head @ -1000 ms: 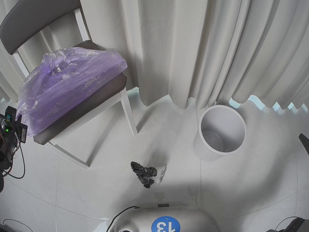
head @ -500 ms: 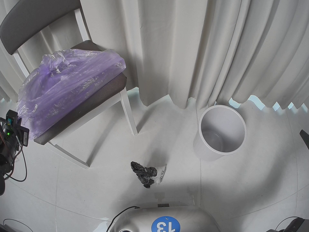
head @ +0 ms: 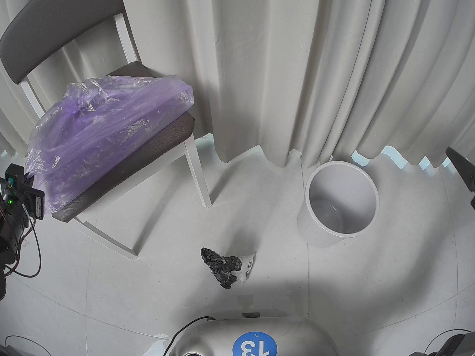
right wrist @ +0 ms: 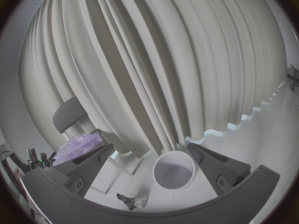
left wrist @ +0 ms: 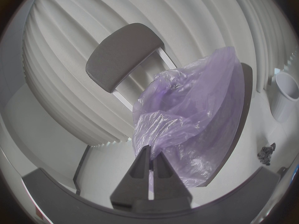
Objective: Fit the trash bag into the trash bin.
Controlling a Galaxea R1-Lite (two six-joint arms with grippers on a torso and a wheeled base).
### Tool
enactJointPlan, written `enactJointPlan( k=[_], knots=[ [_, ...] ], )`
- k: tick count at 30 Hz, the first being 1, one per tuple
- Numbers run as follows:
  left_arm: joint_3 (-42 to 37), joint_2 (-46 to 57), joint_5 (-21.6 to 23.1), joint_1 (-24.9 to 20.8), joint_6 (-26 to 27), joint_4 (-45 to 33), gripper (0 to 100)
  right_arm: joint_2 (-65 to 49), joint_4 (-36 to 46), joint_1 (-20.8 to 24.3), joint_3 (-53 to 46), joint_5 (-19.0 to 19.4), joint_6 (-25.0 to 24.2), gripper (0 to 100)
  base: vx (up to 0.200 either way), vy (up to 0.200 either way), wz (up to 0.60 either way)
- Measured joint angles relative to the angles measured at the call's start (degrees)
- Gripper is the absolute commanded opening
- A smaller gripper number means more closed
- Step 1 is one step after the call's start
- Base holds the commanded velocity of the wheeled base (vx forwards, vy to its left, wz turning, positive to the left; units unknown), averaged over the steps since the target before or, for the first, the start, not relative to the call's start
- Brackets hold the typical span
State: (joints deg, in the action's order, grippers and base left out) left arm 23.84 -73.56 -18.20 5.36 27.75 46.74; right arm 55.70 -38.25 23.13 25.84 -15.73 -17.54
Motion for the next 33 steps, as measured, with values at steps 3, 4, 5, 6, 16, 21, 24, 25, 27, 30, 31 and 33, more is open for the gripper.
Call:
enactJointPlan(
  k=[3,4,5,6,16,21,24,25,27,30,31,33],
  knots=[
    [0.6,0.4,0.0,-1.2,-0.8,-0.3,0,5.8,-6.6,4.0,1.3,-4.0,1.2,100,0.0,0.0,0.0],
    [0.9,0.5,0.1,-1.7,-1.0,-0.4,0,8.0,-9.3,5.1,1.6,-4.8,1.8,100,0.0,0.0,0.0],
    [1.1,0.7,0.2,-2.2,-1.1,-0.5,0,10.2,-12.3,6.3,1.9,-5.5,2.5,100,0.0,0.0,0.0],
    [1.4,0.8,0.2,-2.7,-1.1,-0.6,0,12.1,-14.8,7.3,2.2,-6.0,3.1,100,0.0,0.0,0.0],
    [7.8,0.7,1.1,-8.5,-8.5,-1.6,0,28.5,-32.9,20.2,1.6,-8.3,6.4,100,0.0,0.0,0.0],
    [13.8,-0.1,1.3,-13.5,-14.3,-2.3,0,32.3,-34.1,24.1,-1.0,-8.1,6.6,100,0.0,0.0,0.0],
    [16.5,-0.5,1.3,-17.1,-16.5,-3.7,0,34.1,-34.9,25.0,-1.8,-8.1,6.5,100,0.0,0.0,0.0],
    [17.3,-0.6,1.3,-18.2,-17.1,-4.2,0,34.6,-35.2,25.2,-2.0,-8.1,6.4,100,0.0,0.0,0.0],
    [19.4,-0.9,1.3,-20.2,-18.0,-5.1,0,35.8,-36.1,25.4,-2.6,-8.0,6.4,100,0.0,0.0,0.0],
    [22.3,-1.2,1.3,-22.0,-18.9,-6.1,0,37.3,-37.7,25.7,-3.4,-7.9,6.3,100,0.0,0.0,0.0],
    [23.2,-1.3,1.3,-22.6,-19.2,-6.5,0,37.8,-38.2,25.7,-3.7,-7.8,6.3,100,0.0,0.0,0.0],
    [24.9,-1.5,1.3,-23.8,-19.5,-7.3,0,38.6,-39.1,25.7,-4.0,-7.3,6.4,100,0.0,0.0,0.0]
  ],
)
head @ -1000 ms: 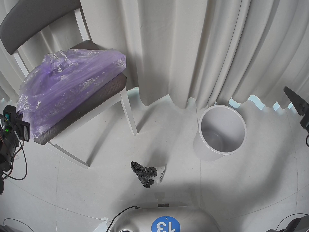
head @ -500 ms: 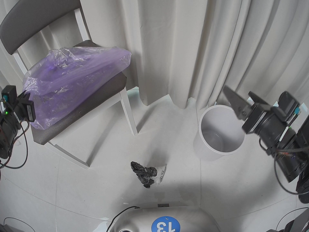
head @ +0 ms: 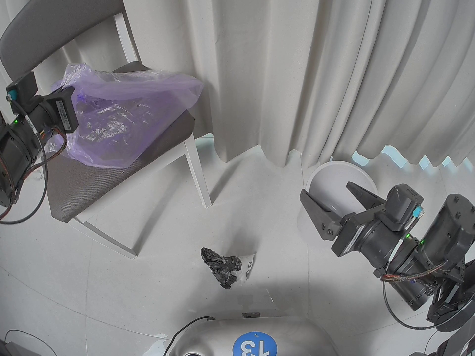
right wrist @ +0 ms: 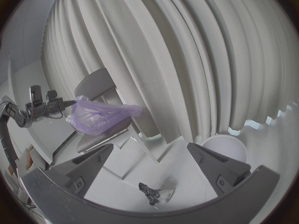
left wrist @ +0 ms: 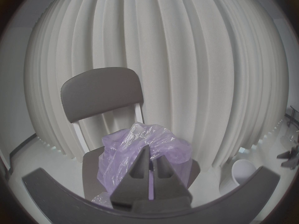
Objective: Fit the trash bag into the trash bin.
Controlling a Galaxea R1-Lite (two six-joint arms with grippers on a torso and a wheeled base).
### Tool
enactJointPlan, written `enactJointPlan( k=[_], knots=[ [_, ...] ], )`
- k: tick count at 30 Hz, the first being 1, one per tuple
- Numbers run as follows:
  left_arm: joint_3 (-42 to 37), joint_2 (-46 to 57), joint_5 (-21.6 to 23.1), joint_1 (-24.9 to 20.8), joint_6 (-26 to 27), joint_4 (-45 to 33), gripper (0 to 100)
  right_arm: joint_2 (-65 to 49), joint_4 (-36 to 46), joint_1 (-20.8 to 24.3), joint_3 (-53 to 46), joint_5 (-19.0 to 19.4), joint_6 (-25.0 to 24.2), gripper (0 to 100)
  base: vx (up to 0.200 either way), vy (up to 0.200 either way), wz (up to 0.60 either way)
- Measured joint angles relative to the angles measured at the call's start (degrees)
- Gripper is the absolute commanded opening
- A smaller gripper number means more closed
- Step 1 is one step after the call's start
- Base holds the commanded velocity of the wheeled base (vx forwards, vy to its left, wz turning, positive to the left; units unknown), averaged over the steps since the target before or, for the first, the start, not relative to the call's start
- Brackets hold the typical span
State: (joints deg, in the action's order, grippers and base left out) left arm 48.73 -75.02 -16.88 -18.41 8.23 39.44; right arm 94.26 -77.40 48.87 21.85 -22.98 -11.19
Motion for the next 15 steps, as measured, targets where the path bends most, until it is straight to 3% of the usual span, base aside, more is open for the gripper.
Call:
enactJointPlan(
  k=[15],
  knots=[
    [15.3,0.0,0.0,-14.6,-2.5,-8.3,0,2.8,-3.6,1.3,-3.0,1.5,1.1,100,0.0,0.0,0.0]
  ],
)
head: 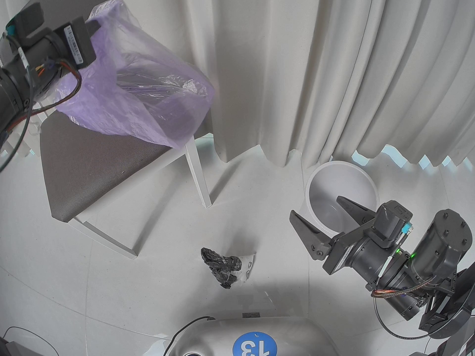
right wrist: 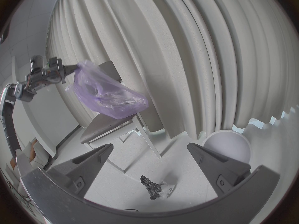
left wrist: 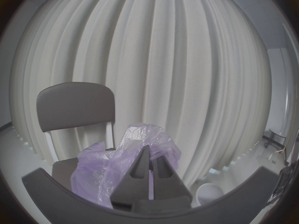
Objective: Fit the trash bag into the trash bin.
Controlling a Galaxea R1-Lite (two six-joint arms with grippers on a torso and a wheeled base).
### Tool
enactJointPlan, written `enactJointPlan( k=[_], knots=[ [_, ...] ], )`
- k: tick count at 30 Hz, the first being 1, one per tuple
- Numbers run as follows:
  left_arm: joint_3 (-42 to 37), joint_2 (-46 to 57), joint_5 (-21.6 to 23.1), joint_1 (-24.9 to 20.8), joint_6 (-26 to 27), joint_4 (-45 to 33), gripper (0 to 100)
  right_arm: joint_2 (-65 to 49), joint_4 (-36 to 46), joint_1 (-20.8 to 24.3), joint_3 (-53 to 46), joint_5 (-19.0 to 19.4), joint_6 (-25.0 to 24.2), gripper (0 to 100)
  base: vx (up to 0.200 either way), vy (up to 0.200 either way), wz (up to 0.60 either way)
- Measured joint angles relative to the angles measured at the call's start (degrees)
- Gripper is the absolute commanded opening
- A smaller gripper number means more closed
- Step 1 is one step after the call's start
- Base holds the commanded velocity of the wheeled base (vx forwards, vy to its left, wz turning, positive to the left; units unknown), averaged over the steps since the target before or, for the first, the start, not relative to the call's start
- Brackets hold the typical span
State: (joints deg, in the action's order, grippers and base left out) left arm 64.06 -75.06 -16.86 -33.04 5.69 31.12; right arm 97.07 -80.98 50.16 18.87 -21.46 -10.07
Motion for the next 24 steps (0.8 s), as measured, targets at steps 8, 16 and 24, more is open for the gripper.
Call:
enactJointPlan(
  k=[8,16,24],
  knots=[
    [2.7,-0.3,0.0,-3.9,-3.0,-0.4,0,1.4,-2.9,0.3,-0.1,0.0,-0.3,100,0.0,0.0,0.0],
    [5.4,-1.5,0.0,-4.9,-5.2,-0.7,0,2.8,-3.1,0.6,-0.3,-0.1,-0.4,100,0.0,0.0,0.0],
    [6.7,-2.3,-5.4,-5.2,-2.8,-4.7,0,5.4,-3.8,3.0,-0.8,-0.3,-0.4,100,0.0,0.0,0.0]
  ],
)
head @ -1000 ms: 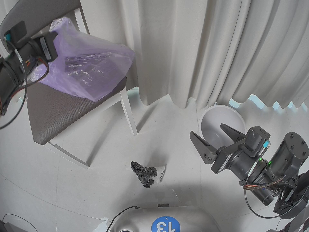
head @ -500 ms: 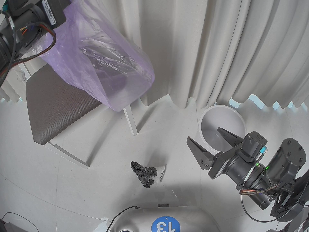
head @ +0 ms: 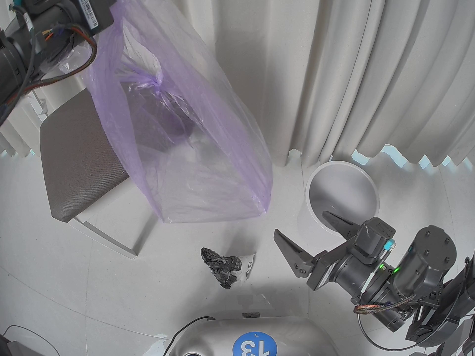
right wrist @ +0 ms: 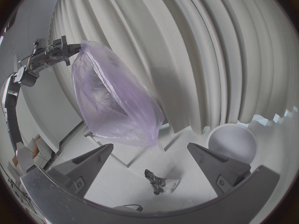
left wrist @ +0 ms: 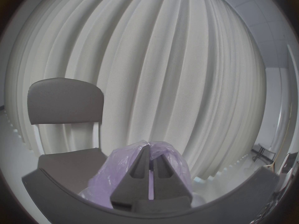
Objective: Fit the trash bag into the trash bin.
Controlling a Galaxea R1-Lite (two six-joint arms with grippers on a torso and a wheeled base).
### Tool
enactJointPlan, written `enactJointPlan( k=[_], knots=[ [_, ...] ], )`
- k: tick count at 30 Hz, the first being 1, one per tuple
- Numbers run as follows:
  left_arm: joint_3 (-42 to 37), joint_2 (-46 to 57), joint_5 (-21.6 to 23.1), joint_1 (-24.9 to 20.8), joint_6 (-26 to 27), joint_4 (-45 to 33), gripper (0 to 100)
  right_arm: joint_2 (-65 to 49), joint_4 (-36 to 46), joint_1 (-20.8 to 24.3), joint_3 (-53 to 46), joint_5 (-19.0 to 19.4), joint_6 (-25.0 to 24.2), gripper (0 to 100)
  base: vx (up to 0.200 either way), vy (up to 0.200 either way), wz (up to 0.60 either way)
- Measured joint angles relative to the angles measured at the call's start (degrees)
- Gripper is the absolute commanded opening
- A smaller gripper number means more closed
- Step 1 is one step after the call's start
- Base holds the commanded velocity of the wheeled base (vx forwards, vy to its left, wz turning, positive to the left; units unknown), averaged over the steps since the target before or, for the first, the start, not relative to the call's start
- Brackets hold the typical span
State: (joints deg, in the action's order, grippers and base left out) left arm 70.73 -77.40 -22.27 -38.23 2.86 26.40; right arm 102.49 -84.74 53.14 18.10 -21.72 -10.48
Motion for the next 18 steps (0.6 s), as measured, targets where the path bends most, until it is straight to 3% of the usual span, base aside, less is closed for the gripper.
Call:
enactJointPlan(
  k=[5,18],
  knots=[
    [2.3,-0.4,-3.3,0.0,0.8,-3.0,0,2.5,0.6,2.4,1.5,-0.2,0.6,100,0.0,0.0,0.0],
    [3.1,-0.1,-4.3,-0.5,1.0,-3.7,0,9.0,4.6,7.1,8.4,-6.2,3.7,100,0.0,0.0,0.0]
  ],
)
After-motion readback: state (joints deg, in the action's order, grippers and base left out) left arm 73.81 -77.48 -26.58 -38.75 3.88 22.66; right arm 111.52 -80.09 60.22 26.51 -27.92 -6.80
